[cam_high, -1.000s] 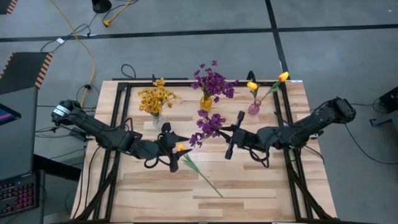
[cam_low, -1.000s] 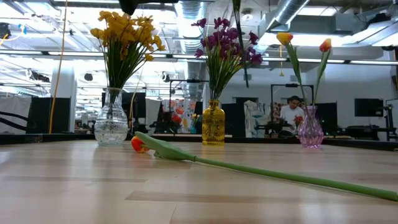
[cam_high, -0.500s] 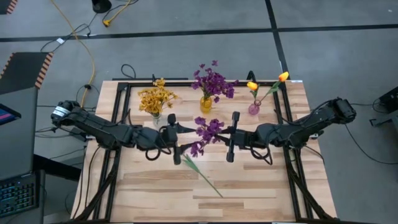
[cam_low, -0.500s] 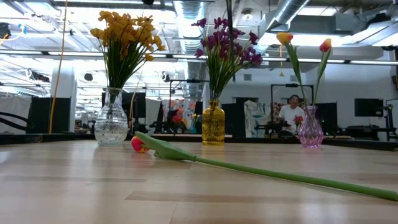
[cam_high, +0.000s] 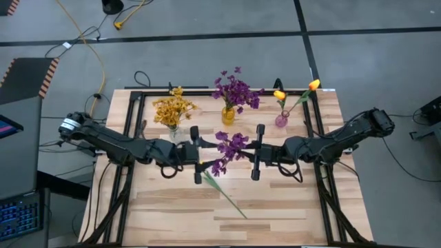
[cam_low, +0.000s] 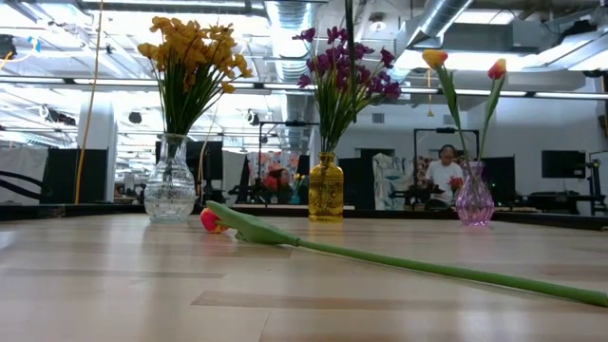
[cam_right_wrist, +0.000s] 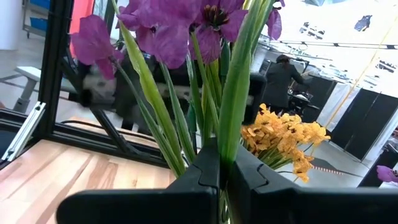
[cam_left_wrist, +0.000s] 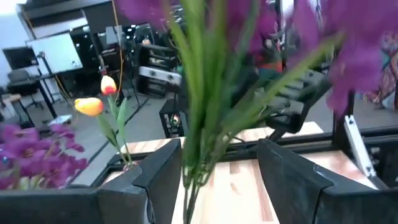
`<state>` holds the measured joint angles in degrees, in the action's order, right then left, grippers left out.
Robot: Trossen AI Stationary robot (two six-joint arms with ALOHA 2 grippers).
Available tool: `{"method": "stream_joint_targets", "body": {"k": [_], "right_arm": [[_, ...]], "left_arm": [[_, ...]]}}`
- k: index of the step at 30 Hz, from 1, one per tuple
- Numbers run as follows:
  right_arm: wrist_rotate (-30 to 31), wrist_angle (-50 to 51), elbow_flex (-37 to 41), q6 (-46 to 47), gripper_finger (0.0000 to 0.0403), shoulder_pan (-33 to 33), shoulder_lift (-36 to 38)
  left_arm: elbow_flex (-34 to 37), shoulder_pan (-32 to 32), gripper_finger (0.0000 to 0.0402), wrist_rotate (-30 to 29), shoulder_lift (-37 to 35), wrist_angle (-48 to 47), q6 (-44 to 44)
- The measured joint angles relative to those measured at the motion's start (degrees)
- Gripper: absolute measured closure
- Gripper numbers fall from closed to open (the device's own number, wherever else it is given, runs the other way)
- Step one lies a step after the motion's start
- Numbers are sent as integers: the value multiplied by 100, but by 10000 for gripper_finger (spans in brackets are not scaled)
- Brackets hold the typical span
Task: Sort flowers into vase by color
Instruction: Put the purple flowers into the yellow vase
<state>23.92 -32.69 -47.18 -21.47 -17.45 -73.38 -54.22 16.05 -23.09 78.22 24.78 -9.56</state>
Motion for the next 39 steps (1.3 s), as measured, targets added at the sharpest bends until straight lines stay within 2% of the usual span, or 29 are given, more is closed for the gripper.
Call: {"method": "stream_joint_targets", "body": {"k": [3,10,13,17,25,32,39], "right_arm": [[2,2,0,0,368,0,0],[20,27,0,0,368,-4,9],[12,1,0,2,367,-4,10],[4,4,0,2,366,-2,2],[-2,15,0,4,366,-2,2],[-2,15,0,8,365,-3,0],[-4,22,0,44,340,-4,0]], "left_arm": [[-55,0,203,-14,405,361,-431],[-548,0,204,-634,1162,594,-1026],[-777,-3,204,-883,1375,579,-1166],[-968,-9,210,-907,1475,557,-1288],[-979,-4,288,-1227,1473,519,-1263],[-979,-4,361,-1234,1473,459,-1217],[-979,-4,390,-1231,1473,459,-1204]]}}
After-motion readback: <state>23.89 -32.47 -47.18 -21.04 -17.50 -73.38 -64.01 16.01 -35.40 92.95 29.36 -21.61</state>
